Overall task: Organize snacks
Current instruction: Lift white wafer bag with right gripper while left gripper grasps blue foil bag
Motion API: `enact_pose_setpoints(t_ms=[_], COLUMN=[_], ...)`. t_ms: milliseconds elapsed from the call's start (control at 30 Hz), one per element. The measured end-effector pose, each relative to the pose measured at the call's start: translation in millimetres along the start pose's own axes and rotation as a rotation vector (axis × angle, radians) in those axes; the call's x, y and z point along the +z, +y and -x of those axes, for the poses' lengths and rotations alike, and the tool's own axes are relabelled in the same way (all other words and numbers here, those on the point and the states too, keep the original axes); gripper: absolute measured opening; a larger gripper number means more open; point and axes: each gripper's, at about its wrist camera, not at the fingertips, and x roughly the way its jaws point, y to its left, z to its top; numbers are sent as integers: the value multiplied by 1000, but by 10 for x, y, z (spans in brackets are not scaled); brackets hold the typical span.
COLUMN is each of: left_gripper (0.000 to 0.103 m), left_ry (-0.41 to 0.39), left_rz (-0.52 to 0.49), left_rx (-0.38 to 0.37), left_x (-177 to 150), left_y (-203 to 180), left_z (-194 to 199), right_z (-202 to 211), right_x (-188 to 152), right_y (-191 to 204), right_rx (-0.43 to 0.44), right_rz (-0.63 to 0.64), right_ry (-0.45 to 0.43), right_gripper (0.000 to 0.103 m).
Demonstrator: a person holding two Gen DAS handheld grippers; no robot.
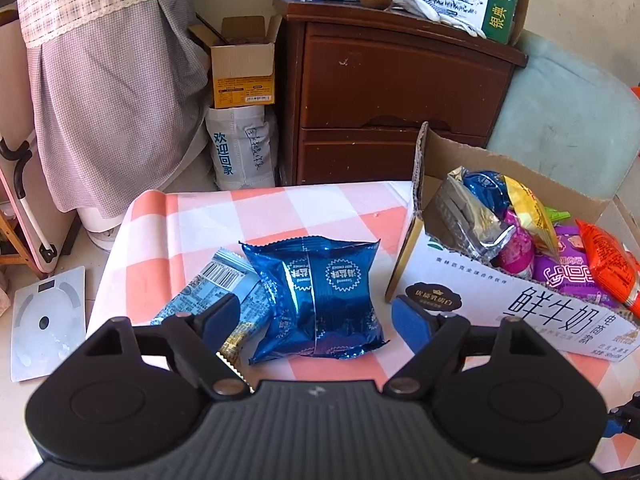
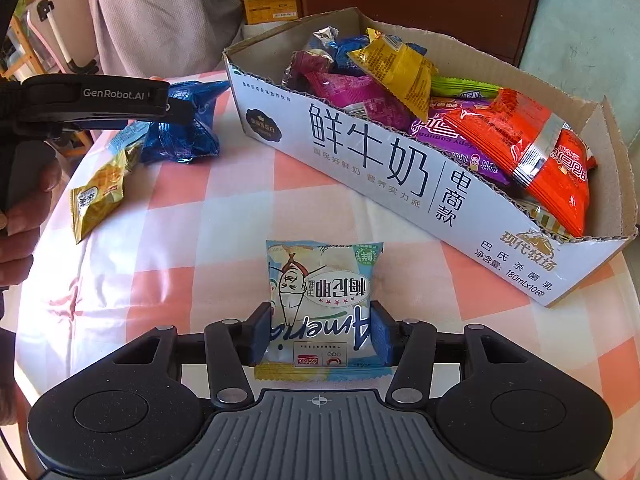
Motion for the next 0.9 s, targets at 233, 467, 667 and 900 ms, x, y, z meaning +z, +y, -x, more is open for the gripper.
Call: enact_pose_setpoints(t_ms=[233,467,667,900], left_gripper=[82,51,44,43], left_ry=[-2,16,24,31], left_rz=[-45,-97,-117,-157], left_rx=[55,46,20,-14], left_x=[28,-20,-66,-177], left_y=[-119,-156,-73,-38], left_z=[-193,-264,-109,77], right_z=[-48,-55,-41,-24], right_x=[47,82,120,141], right_y=[-30,-67,-119,-138], right_rx=[0,-9,-28,-35], right_rz=[-14,-25,-54,-58], right_ry=[-4,-15,-33,-46], right_gripper=[49,49,49,49])
